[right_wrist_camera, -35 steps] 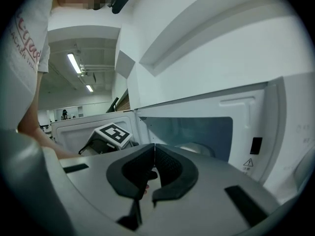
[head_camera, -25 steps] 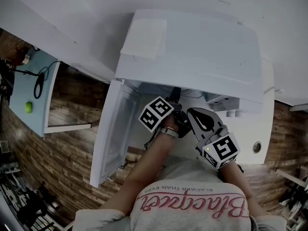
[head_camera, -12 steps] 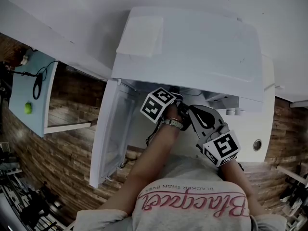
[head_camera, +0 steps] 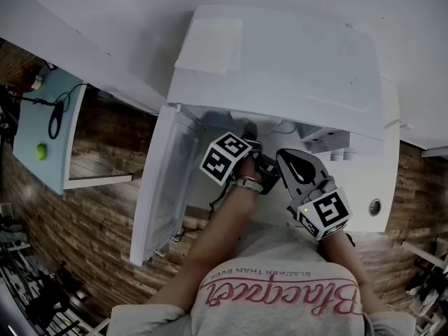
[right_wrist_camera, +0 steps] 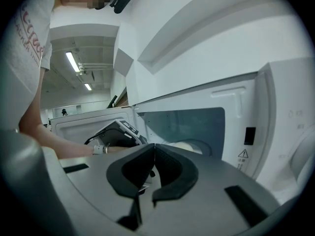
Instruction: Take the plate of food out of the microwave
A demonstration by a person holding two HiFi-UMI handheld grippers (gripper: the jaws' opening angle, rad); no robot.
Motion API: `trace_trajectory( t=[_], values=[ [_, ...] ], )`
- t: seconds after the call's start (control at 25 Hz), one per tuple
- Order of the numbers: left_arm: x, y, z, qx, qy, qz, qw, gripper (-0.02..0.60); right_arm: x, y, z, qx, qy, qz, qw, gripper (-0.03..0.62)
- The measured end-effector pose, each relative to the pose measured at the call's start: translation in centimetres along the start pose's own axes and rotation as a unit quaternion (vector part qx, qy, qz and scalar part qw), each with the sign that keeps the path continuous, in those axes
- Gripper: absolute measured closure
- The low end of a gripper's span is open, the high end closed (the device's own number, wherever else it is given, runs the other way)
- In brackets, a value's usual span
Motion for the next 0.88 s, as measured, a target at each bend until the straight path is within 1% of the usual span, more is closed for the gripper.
trace_trajectory(
  t=[0.24, 0.44, 0.52, 0.6, 0.68, 0.88],
  values=[
    [0.0, -0.1, -0.6, -0.008, -0.004, 0.003, 1.0, 0.357, -0.1, -0.8, -0.3, 0.001, -0.002, -0.006, 1.0, 0.582],
    [0.2, 0.6, -0.5, -0.02, -0.009, 0.011, 0.9997, 0.438, -0.2, -0.8, -0.8, -0.005, -0.001, -0.005, 1.0, 0.582],
    [0.1, 0.9, -0.5, -0.023, -0.01, 0.012, 0.9996, 0.46, -0.3, -0.7, -0.9, -0.005, 0.001, -0.006, 1.0, 0.582],
    [0.1, 1.1, -0.5, -0.026, -0.013, 0.006, 0.9996, 0.477, -0.3, -0.7, -1.1, -0.004, 0.002, -0.007, 1.0, 0.582],
    [0.1, 1.3, -0.5, -0.027, -0.018, -0.005, 0.9995, 0.508, -0.3, -0.5, -1.3, -0.009, 0.002, -0.005, 1.0, 0.582],
    [0.2, 1.3, -0.5, -0.026, -0.027, -0.027, 0.9989, 0.514, -0.3, -0.3, -1.5, -0.008, 0.005, -0.005, 1.0, 0.582]
  ],
)
Point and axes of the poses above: the fingertips, and each gripper's own axes: z forward along the fingers, y to its right, x out of its top, the point moved 9 cm from there along -z, backward along the fingers, and after that the axes turned 3 degrees about y, right-handed, at the moved point
